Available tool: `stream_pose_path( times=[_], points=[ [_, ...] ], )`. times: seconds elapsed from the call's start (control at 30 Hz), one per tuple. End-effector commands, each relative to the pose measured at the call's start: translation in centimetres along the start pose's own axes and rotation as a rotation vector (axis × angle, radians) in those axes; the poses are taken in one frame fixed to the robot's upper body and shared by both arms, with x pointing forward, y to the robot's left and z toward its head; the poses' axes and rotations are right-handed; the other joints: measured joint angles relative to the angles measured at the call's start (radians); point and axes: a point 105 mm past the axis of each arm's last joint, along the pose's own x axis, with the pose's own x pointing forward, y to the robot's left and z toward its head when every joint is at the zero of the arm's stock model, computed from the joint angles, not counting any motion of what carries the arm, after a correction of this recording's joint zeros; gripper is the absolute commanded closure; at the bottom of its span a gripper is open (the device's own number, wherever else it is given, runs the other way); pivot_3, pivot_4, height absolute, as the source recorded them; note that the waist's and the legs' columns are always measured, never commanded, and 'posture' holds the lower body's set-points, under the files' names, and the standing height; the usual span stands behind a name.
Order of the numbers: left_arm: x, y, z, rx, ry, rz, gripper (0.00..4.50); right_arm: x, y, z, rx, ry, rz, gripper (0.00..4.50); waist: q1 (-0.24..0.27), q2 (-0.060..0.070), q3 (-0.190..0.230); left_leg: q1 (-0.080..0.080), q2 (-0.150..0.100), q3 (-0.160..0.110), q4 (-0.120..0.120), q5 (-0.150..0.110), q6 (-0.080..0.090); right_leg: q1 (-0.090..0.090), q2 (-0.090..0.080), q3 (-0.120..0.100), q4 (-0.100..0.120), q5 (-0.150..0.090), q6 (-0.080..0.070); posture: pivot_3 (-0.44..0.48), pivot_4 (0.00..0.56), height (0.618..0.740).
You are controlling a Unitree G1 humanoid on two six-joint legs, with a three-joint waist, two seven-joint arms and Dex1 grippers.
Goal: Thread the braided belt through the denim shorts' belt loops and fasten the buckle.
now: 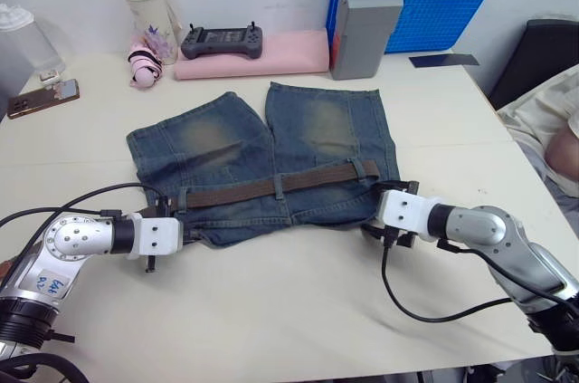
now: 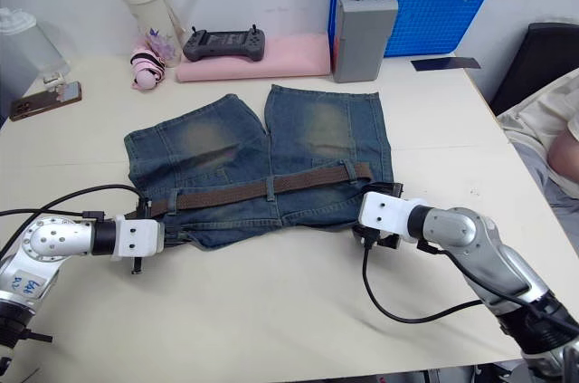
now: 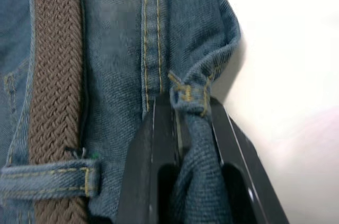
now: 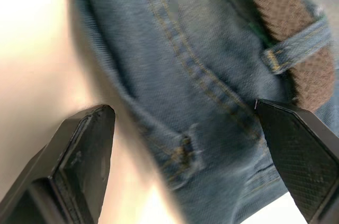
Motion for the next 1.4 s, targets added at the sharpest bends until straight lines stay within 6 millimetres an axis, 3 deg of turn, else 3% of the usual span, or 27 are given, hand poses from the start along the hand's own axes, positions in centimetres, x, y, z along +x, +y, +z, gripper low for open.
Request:
stream_pose_path(
  times=[0.03,0.17,0.27,0.43,0.6,0.73,0.97,1.07,1.2,1.23,1.3,1.4],
  points=[
    [-1.4,0.6,-1.8,0.000,0.076,0.045,4.49,1.0,2.5,-1.1,0.087,0.049,0.103,1.23,0.000,0.000,0.000,0.000,0.000,0.000,0.000,0.000,0.000,0.000,0.000,0.000,0.000,0.000,-0.001,0.000,0.150,0.712],
    [-1.9,1.1,-3.0,0.017,0.113,0.083,4.49,0.1,4.1,-1.1,0.156,0.071,0.205,3.29,0.003,0.000,0.000,0.001,0.001,0.000,0.000,0.000,0.000,0.000,0.000,0.000,0.001,0.001,-0.002,0.000,0.150,0.712],
    [-2.0,1.8,-3.3,0.025,0.113,0.130,4.49,-0.5,4.8,-0.7,0.187,0.066,0.259,4.48,0.008,0.000,0.000,0.001,0.001,0.000,0.000,0.000,0.000,0.000,0.000,0.000,0.001,0.000,-0.003,0.000,0.150,0.712],
    [-1.6,2.1,-3.3,0.026,0.095,0.167,4.49,-0.7,4.4,0.7,0.208,0.027,0.244,4.48,0.012,0.000,0.000,-0.002,0.001,-0.001,0.000,-0.002,0.000,-0.001,0.000,-0.003,0.000,0.000,-0.004,0.000,0.150,0.712],
    [-1.0,1.1,-2.6,0.012,0.056,0.134,4.49,-0.5,4.2,0.3,0.227,0.055,0.220,4.48,0.009,0.000,0.000,-0.002,0.000,-0.001,0.000,-0.002,0.000,-0.001,-0.001,-0.003,0.000,0.000,-0.004,0.000,0.150,0.712],
    [-1.4,0.7,-2.5,-0.050,0.061,0.123,4.49,-0.5,3.8,1.0,0.306,0.020,0.204,4.48,0.007,0.000,0.000,-0.002,0.000,-0.001,0.000,-0.002,0.000,-0.001,-0.001,-0.003,0.000,0.000,-0.004,0.000,0.150,0.712],
    [-1.3,1.1,0.4,-0.079,-0.027,0.171,1.38,-0.6,2.0,-0.4,0.289,0.060,0.113,1.28,0.009,0.000,0.000,-0.002,0.000,-0.001,0.000,-0.002,0.000,0.000,-0.001,-0.003,0.001,0.000,-0.004,0.000,0.150,0.712],
    [-1.5,0.1,1.4,-0.130,-0.046,0.130,0.08,-1.4,0.9,0.9,0.337,-0.018,0.117,0.00,0.010,0.000,0.000,-0.002,0.000,-0.001,0.000,-0.002,0.000,0.000,-0.001,-0.003,-0.001,0.000,-0.004,0.000,0.150,0.712],
    [-2.8,0.6,3.4,-0.286,-0.117,0.151,0.08,-4.0,-0.7,4.2,0.442,-0.186,0.205,0.00,0.008,0.000,0.002,-0.005,0.000,-0.002,0.000,-0.002,0.001,-0.001,-0.001,-0.004,0.000,0.000,-0.003,0.000,0.150,0.712],
    [-3.3,0.8,3.9,-0.341,-0.142,0.147,0.08,-4.5,-1.9,5.0,0.504,-0.236,0.200,0.00,0.007,0.000,0.003,-0.005,0.000,-0.002,0.000,-0.002,0.001,-0.001,-0.001,-0.004,0.000,0.000,-0.003,0.000,0.150,0.712],
    [-3.9,1.1,4.6,-0.419,-0.174,0.151,0.08,-4.6,-4.2,5.6,0.617,-0.277,0.150,0.00,0.004,0.000,0.005,-0.005,0.001,-0.002,0.001,-0.002,0.001,-0.001,-0.001,-0.004,0.000,0.000,-0.003,0.000,0.150,0.712],
    [-4.1,1.7,5.1,-0.475,-0.214,0.192,0.08,-2.9,-7.0,4.5,0.853,-0.235,0.059,0.00,0.005,0.000,0.005,-0.001,0.001,-0.003,0.002,-0.002,0.000,0.000,-0.001,-0.003,-0.001,0.000,-0.003,0.000,0.150,0.712]
  ],
)
